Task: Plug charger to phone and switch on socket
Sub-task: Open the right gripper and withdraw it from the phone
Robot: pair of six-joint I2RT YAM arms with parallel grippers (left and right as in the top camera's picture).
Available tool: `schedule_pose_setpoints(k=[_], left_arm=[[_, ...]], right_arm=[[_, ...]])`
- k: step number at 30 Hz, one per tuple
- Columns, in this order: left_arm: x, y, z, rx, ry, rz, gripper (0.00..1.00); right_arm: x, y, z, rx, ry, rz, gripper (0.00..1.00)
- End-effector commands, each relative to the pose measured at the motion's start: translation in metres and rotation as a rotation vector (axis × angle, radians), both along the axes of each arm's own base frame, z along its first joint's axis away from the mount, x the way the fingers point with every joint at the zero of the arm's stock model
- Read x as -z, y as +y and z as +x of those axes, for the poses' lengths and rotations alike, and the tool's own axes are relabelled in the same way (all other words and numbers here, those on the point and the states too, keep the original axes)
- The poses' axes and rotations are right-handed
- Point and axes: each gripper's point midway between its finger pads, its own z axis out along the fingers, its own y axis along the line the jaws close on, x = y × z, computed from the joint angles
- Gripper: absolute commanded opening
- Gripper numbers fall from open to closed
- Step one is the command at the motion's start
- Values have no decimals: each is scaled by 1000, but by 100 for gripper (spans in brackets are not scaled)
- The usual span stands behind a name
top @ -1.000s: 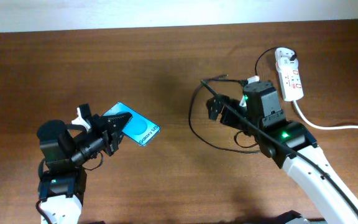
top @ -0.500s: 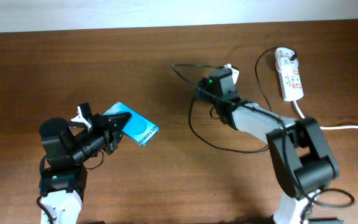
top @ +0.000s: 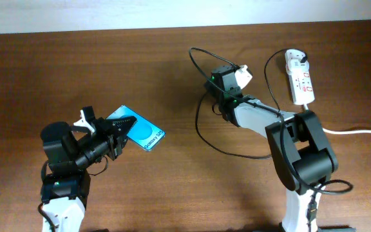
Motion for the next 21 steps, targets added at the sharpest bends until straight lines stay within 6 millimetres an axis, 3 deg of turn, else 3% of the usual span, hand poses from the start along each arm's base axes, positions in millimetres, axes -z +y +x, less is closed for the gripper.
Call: schedule_pose_setpoints(k=[1, 4, 5, 8, 14, 17, 21], left_arm=[[-8, 0, 1, 10, -39, 13, 0], [-8, 0, 1, 10, -38, 13, 0], [-8, 0, 1, 10, -38, 13, 0], [-8, -1, 0, 15, -39, 10, 0], [-8, -1, 0, 16, -39, 10, 0], [-8, -1, 0, 16, -39, 10, 0], [-8, -1, 0, 16, -39, 10, 0]], right_arm=[[15, -3, 5, 40, 6, 14, 71], [18, -2, 4, 36, 13, 19, 64], [17, 1, 5, 28, 9, 29, 52], [17, 4, 4, 11, 15, 43, 36], [18, 4, 3, -72, 18, -50, 16], [14, 5, 3, -99, 13, -73, 10], [-11, 4, 1, -159, -7, -129, 8]])
